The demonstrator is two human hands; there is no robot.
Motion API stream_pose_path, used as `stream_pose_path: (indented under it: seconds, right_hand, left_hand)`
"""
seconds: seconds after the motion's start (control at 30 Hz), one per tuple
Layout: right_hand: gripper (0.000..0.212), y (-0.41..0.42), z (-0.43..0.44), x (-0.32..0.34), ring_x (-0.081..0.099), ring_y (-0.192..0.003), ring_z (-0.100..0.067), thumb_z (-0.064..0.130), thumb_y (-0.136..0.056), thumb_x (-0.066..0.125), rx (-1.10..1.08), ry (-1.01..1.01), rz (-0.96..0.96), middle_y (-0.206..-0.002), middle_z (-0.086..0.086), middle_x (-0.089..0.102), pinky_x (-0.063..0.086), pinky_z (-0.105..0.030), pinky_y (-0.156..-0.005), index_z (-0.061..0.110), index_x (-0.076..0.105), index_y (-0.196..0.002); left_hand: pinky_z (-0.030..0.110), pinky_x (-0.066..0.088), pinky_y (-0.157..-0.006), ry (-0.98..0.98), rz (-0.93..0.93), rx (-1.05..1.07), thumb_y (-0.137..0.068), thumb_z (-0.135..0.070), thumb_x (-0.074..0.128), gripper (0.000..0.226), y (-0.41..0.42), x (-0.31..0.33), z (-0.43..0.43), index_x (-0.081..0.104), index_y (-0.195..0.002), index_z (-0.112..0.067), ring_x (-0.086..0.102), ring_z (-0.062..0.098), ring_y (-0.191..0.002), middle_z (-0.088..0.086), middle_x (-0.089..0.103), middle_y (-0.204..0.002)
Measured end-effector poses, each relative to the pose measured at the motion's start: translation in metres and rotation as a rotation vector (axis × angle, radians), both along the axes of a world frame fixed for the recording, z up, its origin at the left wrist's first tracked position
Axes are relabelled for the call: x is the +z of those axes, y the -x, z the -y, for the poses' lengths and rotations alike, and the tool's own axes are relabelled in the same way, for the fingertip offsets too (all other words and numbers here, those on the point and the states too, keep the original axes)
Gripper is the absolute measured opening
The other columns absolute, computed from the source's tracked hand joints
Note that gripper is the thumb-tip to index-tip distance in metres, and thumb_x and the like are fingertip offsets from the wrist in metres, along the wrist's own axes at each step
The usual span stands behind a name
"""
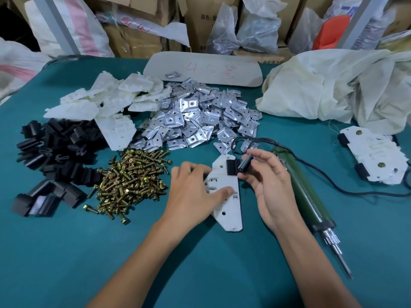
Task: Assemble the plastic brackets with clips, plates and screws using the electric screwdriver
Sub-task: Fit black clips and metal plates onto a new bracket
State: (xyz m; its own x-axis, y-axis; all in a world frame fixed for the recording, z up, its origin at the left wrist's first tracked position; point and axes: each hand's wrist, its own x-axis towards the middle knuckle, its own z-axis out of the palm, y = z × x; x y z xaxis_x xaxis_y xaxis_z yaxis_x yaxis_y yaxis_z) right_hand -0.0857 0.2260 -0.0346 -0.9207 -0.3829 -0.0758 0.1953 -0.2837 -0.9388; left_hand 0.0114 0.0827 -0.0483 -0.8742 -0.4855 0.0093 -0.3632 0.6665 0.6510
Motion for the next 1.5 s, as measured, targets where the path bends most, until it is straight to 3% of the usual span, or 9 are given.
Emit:
stream_pose_path:
  seconds: [0.17, 0.33, 0.47, 0.83, 1.0, 1.1, 1.2, 1.4, 1.5]
  right_hand:
    - [0.029, 0.002, -0.002, -0.002, 0.069, -0.084, -0.010, 0.000, -0.102, 0.053, 0.019, -0.038, 0.008, -0.095, -0.003, 0.076, 0.057, -0.023, -0.080, 0.020, 0.073, -0.111]
    - [0.023, -0.004, 0.001, -0.002, 0.065, -0.070, -0.015, 0.004, -0.103, 0.053, 0.149, -0.167, 0.011, -0.096, -0.012, 0.079, 0.054, -0.026, -0.058, 0.018, 0.069, -0.112]
    - [0.036, -0.007, 0.000, -0.003, 0.056, -0.060, -0.023, 0.002, -0.097, 0.052, 0.298, -0.271, -0.030, -0.082, -0.018, 0.073, 0.048, -0.032, -0.057, 0.030, 0.075, -0.100]
    - [0.009, -0.012, -0.001, -0.004, 0.065, -0.061, -0.022, 0.013, -0.090, 0.078, 0.358, -0.284, -0.069, -0.075, -0.008, 0.068, 0.058, -0.031, -0.060, 0.014, 0.074, -0.098]
    - [0.009, -0.010, 0.002, -0.002, 0.065, -0.063, -0.018, 0.005, -0.097, 0.066, 0.250, -0.237, 0.011, -0.076, -0.009, 0.069, 0.056, -0.025, -0.055, 0.010, 0.073, -0.093]
    - [0.012, -0.009, 0.001, 0.000, 0.063, -0.058, -0.021, 0.006, -0.100, 0.061, 0.307, -0.263, 0.027, -0.078, -0.011, 0.074, 0.056, -0.025, -0.054, 0.009, 0.073, -0.099]
    - [0.014, -0.012, 0.001, 0.000, 0.064, -0.058, -0.022, 0.007, -0.102, 0.060, 0.359, -0.273, -0.005, -0.082, -0.013, 0.075, 0.056, -0.026, -0.056, 0.009, 0.073, -0.103]
    - [0.009, -0.016, 0.003, -0.004, 0.062, -0.059, -0.016, 0.011, -0.091, 0.076, 0.311, -0.309, -0.118, -0.070, -0.005, 0.069, 0.056, -0.024, -0.057, 0.011, 0.073, -0.100]
    - [0.006, -0.017, 0.005, -0.005, 0.062, -0.056, -0.016, 0.012, -0.092, 0.076, 0.306, -0.315, -0.132, -0.071, -0.002, 0.071, 0.056, -0.024, -0.056, 0.014, 0.074, -0.098]
  left_hand:
    - [0.036, 0.057, -0.074, -0.553, -0.235, 0.048, -0.089, -0.041, 0.073, 0.028, -0.001, 0.009, 0.009, 0.047, -0.100, -0.041, 0.070, 0.009, -0.084, -0.013, 0.071, -0.093]
    - [0.030, 0.057, -0.066, -0.870, -0.428, 0.173, -0.096, -0.022, 0.068, 0.022, 0.004, 0.016, 0.017, 0.048, -0.105, -0.023, 0.073, 0.012, -0.082, -0.010, 0.075, -0.091]
    - [0.031, 0.058, -0.061, -1.040, -0.498, 0.213, -0.096, -0.020, 0.068, 0.026, 0.006, 0.017, 0.018, 0.048, -0.112, -0.014, 0.074, 0.019, -0.082, -0.002, 0.077, -0.093]
    - [0.033, 0.059, -0.066, -0.713, -0.465, 0.264, -0.094, -0.029, 0.069, 0.023, 0.007, 0.000, 0.017, 0.048, -0.103, -0.030, 0.073, 0.012, -0.078, -0.017, 0.072, -0.088]
    - [0.041, 0.062, -0.068, -0.841, -0.525, 0.286, -0.093, -0.026, 0.070, 0.026, 0.010, 0.002, 0.022, 0.049, -0.108, -0.023, 0.074, 0.020, -0.084, -0.003, 0.073, -0.095]
    - [0.032, 0.059, -0.062, -0.938, -0.546, 0.262, -0.095, -0.021, 0.070, 0.026, 0.011, 0.003, 0.020, 0.048, -0.109, -0.018, 0.074, 0.016, -0.080, -0.006, 0.075, -0.090]
    - [0.024, 0.055, -0.059, -0.895, -0.550, 0.252, -0.095, -0.021, 0.069, 0.025, 0.011, 0.002, 0.016, 0.048, -0.108, -0.019, 0.073, 0.011, -0.076, -0.012, 0.074, -0.085]
    - [0.041, 0.060, -0.073, -0.696, -0.535, 0.278, -0.090, -0.036, 0.070, 0.024, 0.008, -0.004, 0.014, 0.048, -0.099, -0.040, 0.073, 0.016, -0.084, -0.013, 0.071, -0.093]
    - [0.034, 0.059, -0.068, -0.713, -0.539, 0.290, -0.090, -0.037, 0.069, 0.023, 0.008, -0.003, 0.013, 0.048, -0.098, -0.041, 0.073, 0.013, -0.081, -0.015, 0.071, -0.091]
